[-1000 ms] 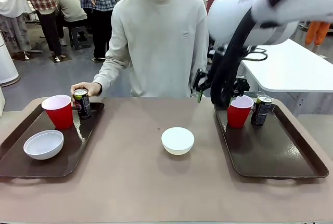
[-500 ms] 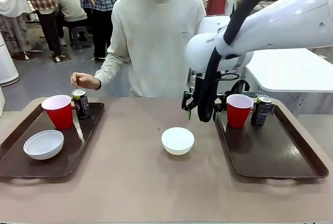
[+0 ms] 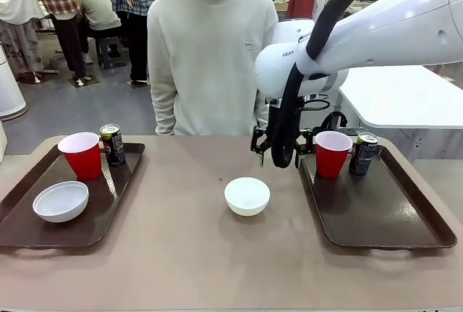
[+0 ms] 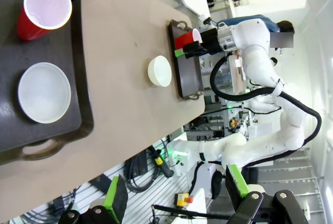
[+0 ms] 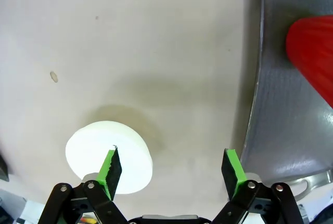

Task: Prepare tableware on both trays.
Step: Pick up a Picnic Bowl from the table and place it on a Handle tray.

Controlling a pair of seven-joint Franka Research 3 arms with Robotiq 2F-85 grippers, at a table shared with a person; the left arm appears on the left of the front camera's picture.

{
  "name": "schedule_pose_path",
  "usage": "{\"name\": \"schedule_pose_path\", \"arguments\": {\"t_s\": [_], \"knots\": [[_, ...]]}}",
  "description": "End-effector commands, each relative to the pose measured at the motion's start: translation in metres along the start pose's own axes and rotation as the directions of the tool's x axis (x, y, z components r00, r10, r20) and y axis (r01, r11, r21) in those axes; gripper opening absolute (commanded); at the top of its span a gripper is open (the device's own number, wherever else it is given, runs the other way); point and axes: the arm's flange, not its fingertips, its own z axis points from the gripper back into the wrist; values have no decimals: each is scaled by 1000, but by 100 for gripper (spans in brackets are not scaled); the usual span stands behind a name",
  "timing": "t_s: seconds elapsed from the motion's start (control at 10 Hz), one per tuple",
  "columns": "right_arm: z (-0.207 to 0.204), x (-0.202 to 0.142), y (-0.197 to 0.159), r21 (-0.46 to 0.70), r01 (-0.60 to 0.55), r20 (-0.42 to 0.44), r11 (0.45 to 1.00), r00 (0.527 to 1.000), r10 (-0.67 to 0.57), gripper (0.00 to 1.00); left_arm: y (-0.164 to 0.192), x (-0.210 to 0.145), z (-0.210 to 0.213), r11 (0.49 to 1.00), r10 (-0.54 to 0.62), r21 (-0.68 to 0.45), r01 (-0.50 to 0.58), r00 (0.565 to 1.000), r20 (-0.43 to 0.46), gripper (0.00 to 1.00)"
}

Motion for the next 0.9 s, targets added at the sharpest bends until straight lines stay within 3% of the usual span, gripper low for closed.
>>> {"name": "schedule_pose_path", "arguments": {"t_s": [0.0, 0.1, 0.6, 0.8], "knots": [[0, -2, 3, 0, -7, -1, 1000, 1000, 7, 100, 1, -2, -2, 1000, -24, -18, 24, 1000, 7, 100], [-5, -4, 5, -8, -47, -27, 999, 999, 47, 100, 1, -2, -2, 1000, -24, -18, 24, 1000, 7, 100], [-13, -52, 21, 0, -41, 29, 999, 999, 41, 100, 1, -2, -2, 1000, -24, -18, 24, 1000, 7, 100], [-34, -53, 26, 3, -73, 18, 997, 997, 73, 100, 1, -2, -2, 1000, -24, -18, 24, 1000, 7, 100]]}}
